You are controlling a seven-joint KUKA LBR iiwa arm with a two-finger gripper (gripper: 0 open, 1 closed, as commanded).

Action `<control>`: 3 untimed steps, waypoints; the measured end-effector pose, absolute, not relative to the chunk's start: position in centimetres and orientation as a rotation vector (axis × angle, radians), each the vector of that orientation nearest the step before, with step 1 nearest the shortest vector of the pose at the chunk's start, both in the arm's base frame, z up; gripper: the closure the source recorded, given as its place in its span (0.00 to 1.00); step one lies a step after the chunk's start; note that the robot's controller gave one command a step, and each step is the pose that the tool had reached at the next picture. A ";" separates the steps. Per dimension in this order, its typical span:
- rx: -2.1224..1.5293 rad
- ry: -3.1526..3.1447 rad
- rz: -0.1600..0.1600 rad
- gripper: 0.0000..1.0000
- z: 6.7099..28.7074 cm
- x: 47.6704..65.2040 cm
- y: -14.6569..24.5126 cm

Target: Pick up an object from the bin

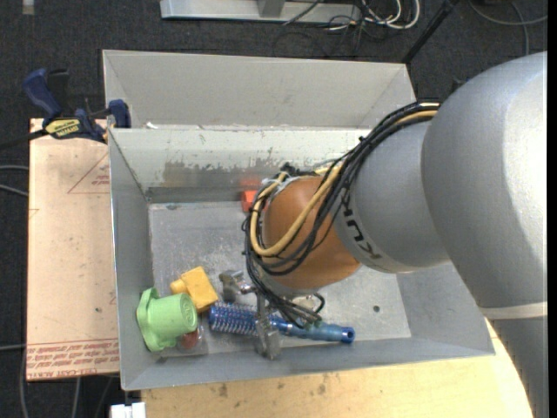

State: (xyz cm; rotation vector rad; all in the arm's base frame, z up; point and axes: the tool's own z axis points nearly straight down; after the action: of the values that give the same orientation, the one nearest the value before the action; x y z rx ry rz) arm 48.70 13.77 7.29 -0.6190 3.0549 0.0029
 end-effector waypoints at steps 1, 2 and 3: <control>-0.614 3.050 0.005 0.00 7.4 48.9 13.8; -0.616 3.056 0.006 1.00 7.2 48.7 13.8; -0.618 3.075 0.002 1.00 12.4 48.8 13.9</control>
Offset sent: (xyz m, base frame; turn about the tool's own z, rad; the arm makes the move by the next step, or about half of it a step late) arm 0.0000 0.0000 0.0000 0.0000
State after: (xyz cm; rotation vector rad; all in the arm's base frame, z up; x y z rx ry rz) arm 48.79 13.91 12.36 -0.6183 3.0753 0.0022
